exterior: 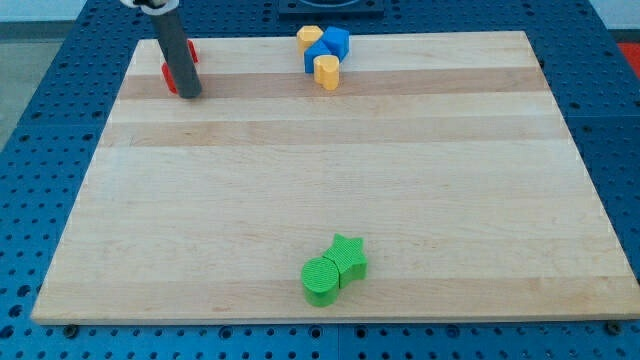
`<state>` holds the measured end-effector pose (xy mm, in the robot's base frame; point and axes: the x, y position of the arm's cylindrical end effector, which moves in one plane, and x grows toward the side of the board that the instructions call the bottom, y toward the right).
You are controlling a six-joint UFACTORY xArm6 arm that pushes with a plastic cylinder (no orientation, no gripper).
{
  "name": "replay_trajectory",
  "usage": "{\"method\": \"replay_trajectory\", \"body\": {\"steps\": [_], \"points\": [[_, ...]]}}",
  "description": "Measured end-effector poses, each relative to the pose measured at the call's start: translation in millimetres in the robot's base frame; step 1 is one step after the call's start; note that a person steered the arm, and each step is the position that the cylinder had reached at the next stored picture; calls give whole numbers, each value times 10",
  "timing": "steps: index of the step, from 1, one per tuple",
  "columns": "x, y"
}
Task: Move the green circle to the right side of the red circle
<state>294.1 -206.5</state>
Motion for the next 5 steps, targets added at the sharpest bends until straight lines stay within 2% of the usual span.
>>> {"method": "replay_trajectory", "body": {"steps": [1, 2, 3, 5], "points": [[-191, -171], [-52, -160], [702, 545], [1658, 2504]]}}
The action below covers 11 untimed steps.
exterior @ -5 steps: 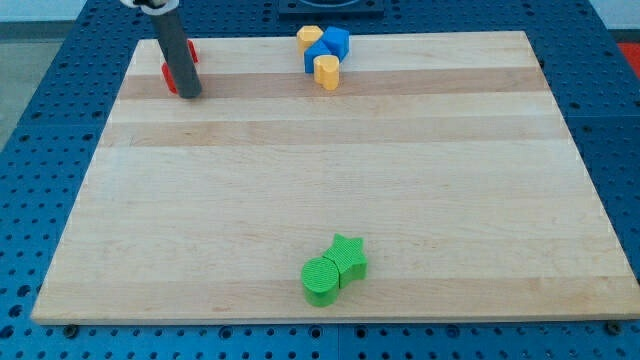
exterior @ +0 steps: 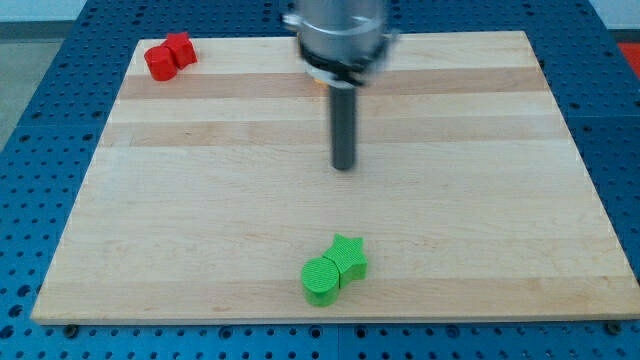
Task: Move the green circle to the right side of the red circle
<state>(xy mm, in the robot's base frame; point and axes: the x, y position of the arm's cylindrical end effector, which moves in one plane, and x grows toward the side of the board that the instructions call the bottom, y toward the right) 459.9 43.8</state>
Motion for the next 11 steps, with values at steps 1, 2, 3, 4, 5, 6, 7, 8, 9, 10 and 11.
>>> {"method": "replay_trajectory", "body": {"steps": [1, 2, 3, 4, 5, 6, 7, 8, 9, 10, 11], "points": [[519, 503], [1112, 87], [1461, -103], [1589, -157], [1575, -486], [1445, -1009], [1304, -1465], [1084, -1693], [796, -1611], [436, -1620], [113, -1653]]}}
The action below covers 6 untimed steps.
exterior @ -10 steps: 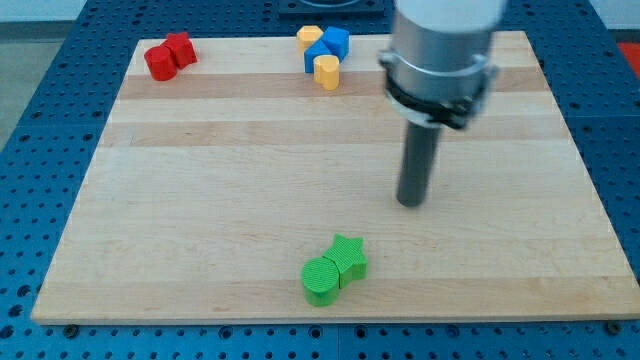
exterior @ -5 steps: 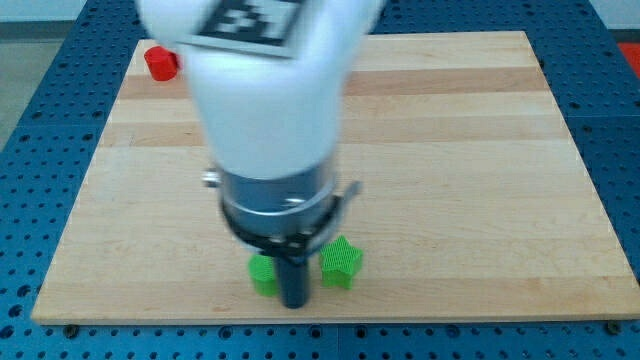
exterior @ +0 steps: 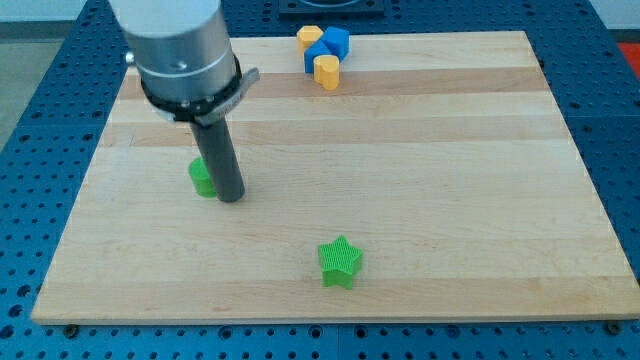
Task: Move the green circle to the right side of the red circle
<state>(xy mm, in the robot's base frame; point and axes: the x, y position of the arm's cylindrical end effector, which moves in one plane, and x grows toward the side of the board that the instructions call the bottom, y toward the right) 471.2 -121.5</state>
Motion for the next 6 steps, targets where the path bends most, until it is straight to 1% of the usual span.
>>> {"method": "replay_trajectory", "body": {"steps": [1, 2, 3, 4, 5, 6], "points": [[-293, -161], [-79, -458], [22, -751], [13, -1197], [-184, -1586], [-404, -1446]]}}
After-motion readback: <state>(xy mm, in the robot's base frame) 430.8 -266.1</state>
